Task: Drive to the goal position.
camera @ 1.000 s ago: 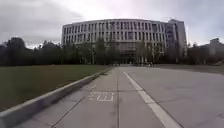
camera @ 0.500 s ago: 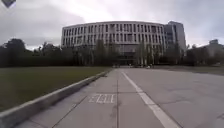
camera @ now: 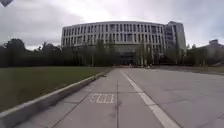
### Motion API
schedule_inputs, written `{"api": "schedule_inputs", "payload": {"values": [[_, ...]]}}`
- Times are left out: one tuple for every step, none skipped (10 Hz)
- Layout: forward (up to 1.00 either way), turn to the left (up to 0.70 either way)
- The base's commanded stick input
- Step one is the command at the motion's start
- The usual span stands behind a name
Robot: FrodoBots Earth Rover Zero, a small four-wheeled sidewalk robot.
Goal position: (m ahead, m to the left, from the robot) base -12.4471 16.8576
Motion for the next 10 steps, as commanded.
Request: {"api": "schedule_inputs", "payload": {"values": [[0.05, 0.00], [0.05, 0.00], [0.06, 0.00], [0.06, 0.00], [0.06, 0.00], [0.06, 0.00], [0.06, 0.00], [0.06, 0.00], [0.06, 0.00], [0.06, 0.00]]}}
